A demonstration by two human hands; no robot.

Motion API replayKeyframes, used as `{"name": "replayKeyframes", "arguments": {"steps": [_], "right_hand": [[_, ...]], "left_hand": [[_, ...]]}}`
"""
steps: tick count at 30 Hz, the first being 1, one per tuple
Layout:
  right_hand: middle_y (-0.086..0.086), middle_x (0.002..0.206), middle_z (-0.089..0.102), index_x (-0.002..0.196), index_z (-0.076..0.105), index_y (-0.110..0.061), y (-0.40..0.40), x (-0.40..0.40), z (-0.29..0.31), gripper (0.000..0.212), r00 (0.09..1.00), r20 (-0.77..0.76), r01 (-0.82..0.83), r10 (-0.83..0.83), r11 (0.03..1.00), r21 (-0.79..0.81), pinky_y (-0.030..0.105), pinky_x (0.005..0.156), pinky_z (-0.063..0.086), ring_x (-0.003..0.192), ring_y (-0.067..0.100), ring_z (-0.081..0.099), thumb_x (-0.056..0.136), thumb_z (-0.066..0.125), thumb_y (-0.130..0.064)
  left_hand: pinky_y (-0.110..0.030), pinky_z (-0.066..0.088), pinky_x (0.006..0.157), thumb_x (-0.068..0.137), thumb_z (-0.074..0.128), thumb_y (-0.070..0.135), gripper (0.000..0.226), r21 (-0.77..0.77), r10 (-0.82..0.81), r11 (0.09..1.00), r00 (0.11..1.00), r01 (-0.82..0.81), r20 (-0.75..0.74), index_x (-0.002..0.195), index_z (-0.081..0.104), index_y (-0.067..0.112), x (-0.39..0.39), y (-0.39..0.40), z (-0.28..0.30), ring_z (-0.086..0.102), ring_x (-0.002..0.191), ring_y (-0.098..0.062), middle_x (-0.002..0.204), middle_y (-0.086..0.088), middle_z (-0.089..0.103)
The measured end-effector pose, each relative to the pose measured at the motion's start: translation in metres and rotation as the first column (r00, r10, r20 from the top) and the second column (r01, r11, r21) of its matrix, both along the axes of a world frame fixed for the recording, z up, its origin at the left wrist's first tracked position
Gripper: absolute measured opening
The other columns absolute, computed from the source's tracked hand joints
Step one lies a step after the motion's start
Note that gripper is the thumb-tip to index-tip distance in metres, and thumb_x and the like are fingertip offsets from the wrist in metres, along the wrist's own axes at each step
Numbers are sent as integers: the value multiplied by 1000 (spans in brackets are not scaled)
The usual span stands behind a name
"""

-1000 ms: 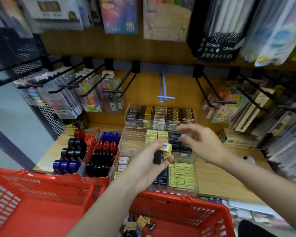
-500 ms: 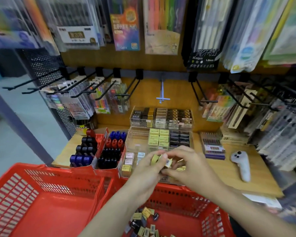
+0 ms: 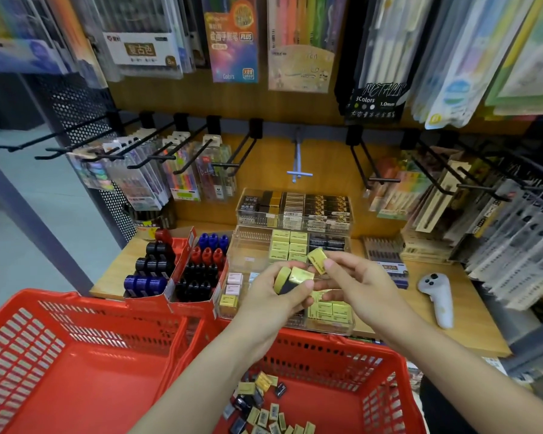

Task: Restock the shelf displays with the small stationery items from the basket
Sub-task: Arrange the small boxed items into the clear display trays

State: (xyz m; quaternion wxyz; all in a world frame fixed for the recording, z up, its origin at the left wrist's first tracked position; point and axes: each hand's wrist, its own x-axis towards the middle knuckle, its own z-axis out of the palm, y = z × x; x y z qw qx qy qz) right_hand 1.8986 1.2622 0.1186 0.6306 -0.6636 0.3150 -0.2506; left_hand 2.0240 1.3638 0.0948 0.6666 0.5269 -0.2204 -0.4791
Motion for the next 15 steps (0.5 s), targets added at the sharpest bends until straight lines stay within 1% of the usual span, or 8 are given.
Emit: {"name": "replayKeyframes", "arguments": {"steps": [3,6,8,10,12,13,15], "right_hand": [[1,98,75,119,66,-15,-2,-4,0,24,999,-6,42,-42,999,9,21,65,54,87,15,72,99,53,-20],[3,102,75,113,71,-11,-8,-9,-3,22,996,-16,93,-92,990,107,22,72,55,92,16,71,96,59,-21],[3,101,75,108,74,-12,-10,-12,-4,21,998,-25,68,-65,986,152,25,76,56,93,16,71,95,61,-22],[0,97,76,107,75,-16,-9,-14,-5,19,998,-58,37,-31,995,97,27,79,58,91,16,71,94,62,-24],[-2,93,76,104,75,-22,-8,-15,-6,15,995,-96,15,-15,1000,0,25,76,58,85,14,71,92,65,-24],[-3,91,76,103,74,-25,-7,-15,-6,14,994,-109,-4,1,1000,-28,24,74,59,82,14,72,90,68,-23],[-5,91,76,102,73,-30,-8,-14,-7,18,992,-125,-25,22,1000,-17,27,76,60,80,15,73,86,73,-22]], "left_hand": [[-25,55,77,87,72,7,23,4,-6,1000,999,6,49,108,69,15,0,-2,-1,64,73,-10,84,4,71],[-24,55,75,87,72,9,23,29,-41,999,997,39,58,109,66,11,1,-3,-2,62,70,-8,75,9,69],[-25,56,76,88,72,12,22,45,-83,996,994,80,72,108,65,9,1,-3,-3,61,68,-8,73,8,66],[-28,54,77,89,72,13,20,73,-122,991,986,115,112,107,65,9,0,-3,-5,60,67,-9,73,7,65],[-28,54,75,90,71,13,19,103,-144,986,980,130,136,108,66,11,0,-4,-8,60,67,-10,74,7,66],[-28,54,75,90,70,13,18,108,-149,985,981,136,122,108,67,12,-1,-5,-10,60,67,-10,75,7,66],[-26,54,73,89,71,13,20,99,-151,984,988,148,28,109,69,12,-1,-7,-12,60,68,-11,80,2,67]]}}
